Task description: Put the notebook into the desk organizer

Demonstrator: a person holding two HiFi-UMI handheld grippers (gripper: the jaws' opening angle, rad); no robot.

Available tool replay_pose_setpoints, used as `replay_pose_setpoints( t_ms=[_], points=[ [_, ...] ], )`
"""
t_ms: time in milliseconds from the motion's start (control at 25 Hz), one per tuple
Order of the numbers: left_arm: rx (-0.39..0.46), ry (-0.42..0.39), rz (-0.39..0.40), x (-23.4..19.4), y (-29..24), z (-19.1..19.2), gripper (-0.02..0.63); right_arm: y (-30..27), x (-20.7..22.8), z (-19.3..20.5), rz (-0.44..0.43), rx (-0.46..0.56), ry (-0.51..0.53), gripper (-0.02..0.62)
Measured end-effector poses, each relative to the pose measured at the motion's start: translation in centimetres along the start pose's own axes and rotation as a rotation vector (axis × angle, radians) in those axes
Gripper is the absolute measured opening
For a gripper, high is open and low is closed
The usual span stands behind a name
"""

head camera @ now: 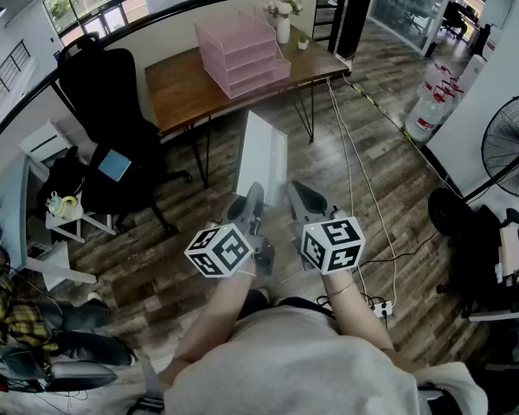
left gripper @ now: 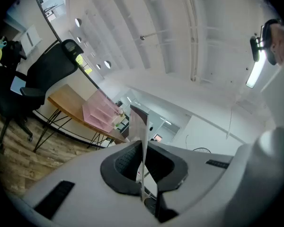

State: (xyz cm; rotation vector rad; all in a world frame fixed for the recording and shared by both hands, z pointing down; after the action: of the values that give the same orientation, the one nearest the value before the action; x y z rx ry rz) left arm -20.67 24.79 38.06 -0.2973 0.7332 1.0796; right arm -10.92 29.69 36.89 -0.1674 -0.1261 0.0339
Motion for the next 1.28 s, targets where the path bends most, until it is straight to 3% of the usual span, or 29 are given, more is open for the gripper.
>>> replay_pose_setpoints(
  t_ms=[320, 840, 1280],
  points=[
    [0.028, 0.018, -0.029, -1.2, 0.0, -0.5, 0.017, -0.6, 0.9, 0.5, 0.02, -0.01, -0.014, 0.009],
    [0.014, 0.041, 0.001, -1.9, -0.6, -0.7, 0.017, -1.9, -0.2, 1.1, -0.007, -0.029, -0.004, 0.009],
    [-0.032, 0.062, 0.033, -4.4, -1.2, -1.5, 0.017, -4.0, -1.0, 1.2, 0.044, -0.005, -0.04, 0.009]
  ],
)
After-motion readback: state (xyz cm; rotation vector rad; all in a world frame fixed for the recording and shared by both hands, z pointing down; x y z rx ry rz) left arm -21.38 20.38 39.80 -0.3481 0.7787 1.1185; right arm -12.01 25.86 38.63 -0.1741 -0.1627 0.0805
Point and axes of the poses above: the fingertips, and each gripper's own axes: y backward along the fingers, x to its right, z out of its underside, the point moved 3 cm from there along y, backward along the fingers, and after that the axes turned 7 degrees about z, right-handed, at the moved point
